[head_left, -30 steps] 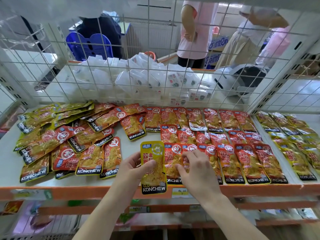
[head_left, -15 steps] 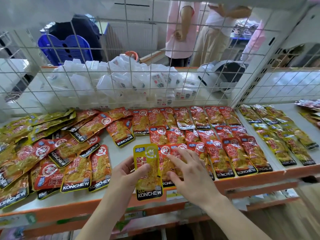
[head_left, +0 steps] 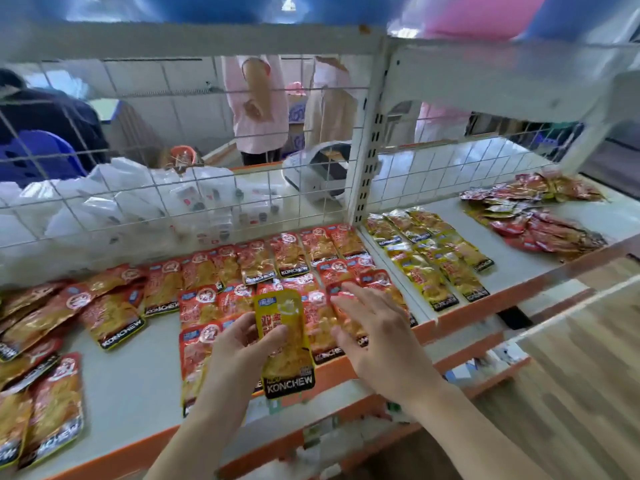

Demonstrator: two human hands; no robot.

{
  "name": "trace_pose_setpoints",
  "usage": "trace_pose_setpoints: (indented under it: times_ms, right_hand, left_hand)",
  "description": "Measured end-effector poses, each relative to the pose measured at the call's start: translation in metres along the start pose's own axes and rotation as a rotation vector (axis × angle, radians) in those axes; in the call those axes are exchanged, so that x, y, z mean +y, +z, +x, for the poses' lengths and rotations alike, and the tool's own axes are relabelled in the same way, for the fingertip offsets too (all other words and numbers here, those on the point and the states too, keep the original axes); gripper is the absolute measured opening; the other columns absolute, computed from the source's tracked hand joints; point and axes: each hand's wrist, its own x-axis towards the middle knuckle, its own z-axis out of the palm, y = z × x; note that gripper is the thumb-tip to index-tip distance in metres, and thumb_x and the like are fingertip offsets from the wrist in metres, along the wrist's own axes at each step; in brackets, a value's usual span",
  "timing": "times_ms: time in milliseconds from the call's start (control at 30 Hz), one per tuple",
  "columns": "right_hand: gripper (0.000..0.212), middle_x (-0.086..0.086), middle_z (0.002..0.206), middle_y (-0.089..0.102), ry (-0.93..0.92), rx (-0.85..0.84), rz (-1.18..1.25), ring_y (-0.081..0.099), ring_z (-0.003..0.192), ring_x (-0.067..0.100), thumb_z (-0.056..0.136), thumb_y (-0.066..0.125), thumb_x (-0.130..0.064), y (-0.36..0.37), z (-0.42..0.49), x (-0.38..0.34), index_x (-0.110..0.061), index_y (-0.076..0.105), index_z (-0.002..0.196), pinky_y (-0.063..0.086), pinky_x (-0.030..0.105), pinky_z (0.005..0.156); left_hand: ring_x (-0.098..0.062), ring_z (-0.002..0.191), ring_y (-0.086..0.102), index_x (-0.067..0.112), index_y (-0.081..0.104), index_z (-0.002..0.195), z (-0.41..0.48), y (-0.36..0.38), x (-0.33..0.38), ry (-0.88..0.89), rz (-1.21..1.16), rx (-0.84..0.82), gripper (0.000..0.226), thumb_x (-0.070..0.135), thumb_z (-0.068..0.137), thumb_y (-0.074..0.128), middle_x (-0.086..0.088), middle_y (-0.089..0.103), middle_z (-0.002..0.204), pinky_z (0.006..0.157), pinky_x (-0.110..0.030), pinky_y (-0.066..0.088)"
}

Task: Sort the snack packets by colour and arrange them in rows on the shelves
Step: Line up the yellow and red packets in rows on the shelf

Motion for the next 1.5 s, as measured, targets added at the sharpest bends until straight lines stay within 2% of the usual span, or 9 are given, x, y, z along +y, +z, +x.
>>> trace_pose_setpoints:
  times_ms: [233,367,467,567,700,1000,1133,1367,1500]
  right_hand:
    - [0.049,-0.017,0.153,0.037,0.014,0.001,0.026,0.027,0.143,0.005,0.095,0.056,-0.042,-0.074,-0.032,0.104,-0.035,0.048,0.142,0.030,0.039,0.118]
    - [0.049,-0.016,0.150,0.040,0.033,0.026,0.001,0.032,0.141,0.007,0.096,0.056,-0.039,-0.117,-0.045,0.154,-0.031,0.049,0.144,0.029,0.035,0.117]
    - [0.048,-0.016,0.150,0.041,0.047,0.016,-0.012,0.035,0.139,0.009,0.094,0.053,-0.042,-0.142,-0.051,0.185,-0.032,0.051,0.141,0.032,0.040,0.115]
    - [0.048,-0.017,0.152,0.038,0.060,-0.010,-0.020,0.036,0.139,0.009,0.094,0.049,-0.046,-0.158,-0.056,0.210,-0.034,0.049,0.141,0.033,0.042,0.113]
    - [0.050,-0.018,0.149,0.041,0.081,-0.018,-0.032,0.037,0.138,0.008,0.094,0.046,-0.049,-0.173,-0.053,0.233,-0.035,0.050,0.141,0.034,0.041,0.112]
    - [0.044,-0.017,0.147,0.043,0.112,-0.026,-0.047,0.033,0.137,0.005,0.094,0.055,-0.043,-0.173,-0.031,0.262,-0.037,0.051,0.138,0.029,0.036,0.114]
    - [0.046,-0.017,0.149,0.043,0.119,-0.021,-0.071,0.033,0.138,0.004,0.095,0.057,-0.043,-0.174,-0.013,0.273,-0.036,0.050,0.139,0.031,0.038,0.114]
    - [0.047,-0.018,0.151,0.038,0.085,-0.057,-0.108,0.027,0.140,0.002,0.097,0.056,-0.043,-0.187,0.021,0.287,-0.037,0.047,0.142,0.023,0.032,0.113]
    - [0.050,-0.016,0.151,0.039,0.038,-0.081,-0.105,0.028,0.141,0.005,0.097,0.057,-0.041,-0.191,0.036,0.308,-0.034,0.045,0.145,0.023,0.032,0.114]
  left_hand:
    - [-0.025,0.089,0.071,0.016,0.069,0.100,-0.004,0.134,-0.006,-0.011,-0.034,-0.004,0.023,0.007,0.081,0.077,-0.001,0.077,0.087,0.091,-0.044,0.054]
    - [-0.006,0.069,0.071,0.026,0.062,0.085,-0.009,0.203,-0.004,0.009,-0.016,-0.008,0.026,0.004,0.085,0.074,0.014,0.074,0.068,0.073,-0.029,0.057]
    - [-0.019,0.080,0.073,0.017,0.069,0.101,-0.013,0.242,-0.003,0.020,0.046,0.016,0.026,0.017,0.078,0.081,0.001,0.077,0.084,0.083,-0.041,0.057]
    - [-0.029,0.086,0.072,0.016,0.070,0.095,-0.013,0.269,-0.004,0.042,0.078,0.049,0.016,0.012,0.082,0.079,-0.003,0.077,0.085,0.088,-0.050,0.056]
    - [-0.030,0.084,0.071,0.016,0.070,0.088,-0.006,0.294,-0.002,0.053,0.116,0.045,0.010,0.013,0.083,0.079,-0.001,0.076,0.080,0.081,-0.045,0.053]
    - [-0.033,0.092,0.072,0.023,0.069,0.093,0.031,0.319,-0.020,-0.030,0.095,-0.031,0.018,0.024,0.081,0.082,-0.006,0.075,0.092,0.089,-0.060,0.055]
    - [-0.037,0.092,0.070,0.013,0.067,0.098,0.054,0.333,-0.019,-0.024,0.078,-0.045,0.017,0.016,0.085,0.078,-0.013,0.073,0.094,0.088,-0.056,0.056]
    - [-0.022,0.098,0.069,0.020,0.064,0.109,0.081,0.352,-0.010,-0.011,0.137,-0.050,0.027,0.023,0.086,0.078,-0.003,0.072,0.105,0.089,-0.045,0.057]
    - [-0.002,0.080,0.069,0.019,0.063,0.106,0.089,0.373,-0.013,0.021,0.182,0.008,0.021,0.017,0.089,0.075,0.002,0.070,0.099,0.060,-0.015,0.051]
